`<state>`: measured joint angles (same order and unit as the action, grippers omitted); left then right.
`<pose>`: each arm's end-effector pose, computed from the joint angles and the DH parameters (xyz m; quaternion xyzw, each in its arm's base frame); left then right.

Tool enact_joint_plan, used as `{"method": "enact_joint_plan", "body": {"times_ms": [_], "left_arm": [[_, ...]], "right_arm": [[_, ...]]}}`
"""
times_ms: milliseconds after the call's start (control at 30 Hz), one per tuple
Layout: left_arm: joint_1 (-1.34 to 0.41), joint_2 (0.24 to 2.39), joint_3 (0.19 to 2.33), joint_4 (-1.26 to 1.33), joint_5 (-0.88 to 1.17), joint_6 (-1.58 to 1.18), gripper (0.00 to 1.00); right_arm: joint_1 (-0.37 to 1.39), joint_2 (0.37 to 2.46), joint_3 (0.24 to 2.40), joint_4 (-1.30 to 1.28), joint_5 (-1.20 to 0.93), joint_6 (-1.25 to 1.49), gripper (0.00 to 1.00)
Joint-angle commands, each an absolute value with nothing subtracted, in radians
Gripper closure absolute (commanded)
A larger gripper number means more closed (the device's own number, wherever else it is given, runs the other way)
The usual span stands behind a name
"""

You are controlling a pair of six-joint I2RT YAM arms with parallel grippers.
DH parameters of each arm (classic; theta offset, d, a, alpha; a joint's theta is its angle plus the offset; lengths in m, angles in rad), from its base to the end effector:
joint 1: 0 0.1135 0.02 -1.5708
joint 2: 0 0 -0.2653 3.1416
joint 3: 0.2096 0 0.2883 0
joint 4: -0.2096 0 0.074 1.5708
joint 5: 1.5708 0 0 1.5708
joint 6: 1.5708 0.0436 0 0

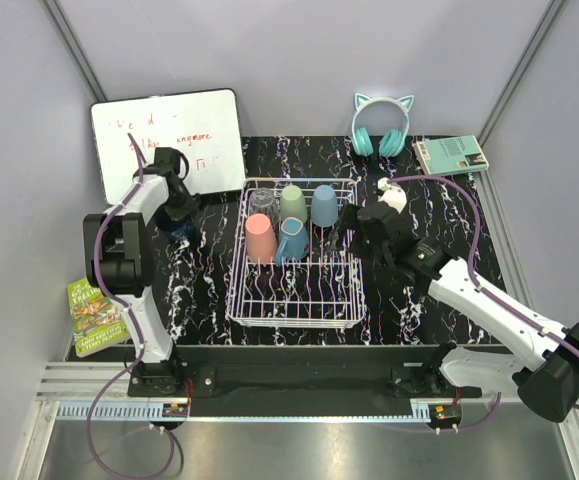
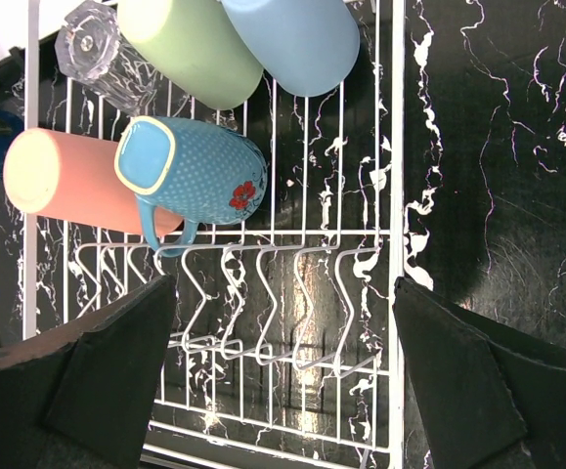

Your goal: Unload the cups from the dish rack

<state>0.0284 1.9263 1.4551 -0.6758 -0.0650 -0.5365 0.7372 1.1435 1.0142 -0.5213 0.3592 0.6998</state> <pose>0.4389 0.0153 0.1805 -0.2789 0.9365 -0.0221 0.2114 0.2241 0.1828 0.3085 0.0628 0.8829 0.1671 0.4343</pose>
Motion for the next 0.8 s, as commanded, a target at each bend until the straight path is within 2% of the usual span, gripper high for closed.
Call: {"method": "enact_joint_plan", "body": {"times_ms": [0,533,567,667,733,767], "left_arm": [[0.034,1.927,1.505,-0.684,-0.049,-0.555,1.00],[0.035,1.852,1.427,-0.713,-0.006,-0.588,0.99],[0.035,1.847,1.422,-0.713,-0.006,-0.586,0.91],[0.035,1.832,1.402,-0.713,-0.012,-0.580,0.78],[0.035,1.819,1.394,-0.715,-0.017,-0.574,0.72],[0.034,1.812,1.388,-0.712,-0.021,-0.574,0.66]], "right_arm": [[0.735,1.149,1.035,-0.520,0.400,0.689,0.00],[0.735,1.180,1.043,-0.509,0.374,0.721,0.00],[0.736,1.180,1.042,-0.509,0.373,0.721,0.00],[0.735,1.167,1.032,-0.509,0.376,0.724,0.00],[0.736,1.158,1.026,-0.508,0.382,0.723,0.00],[0.735,1.157,1.025,-0.508,0.382,0.723,0.00]]}}
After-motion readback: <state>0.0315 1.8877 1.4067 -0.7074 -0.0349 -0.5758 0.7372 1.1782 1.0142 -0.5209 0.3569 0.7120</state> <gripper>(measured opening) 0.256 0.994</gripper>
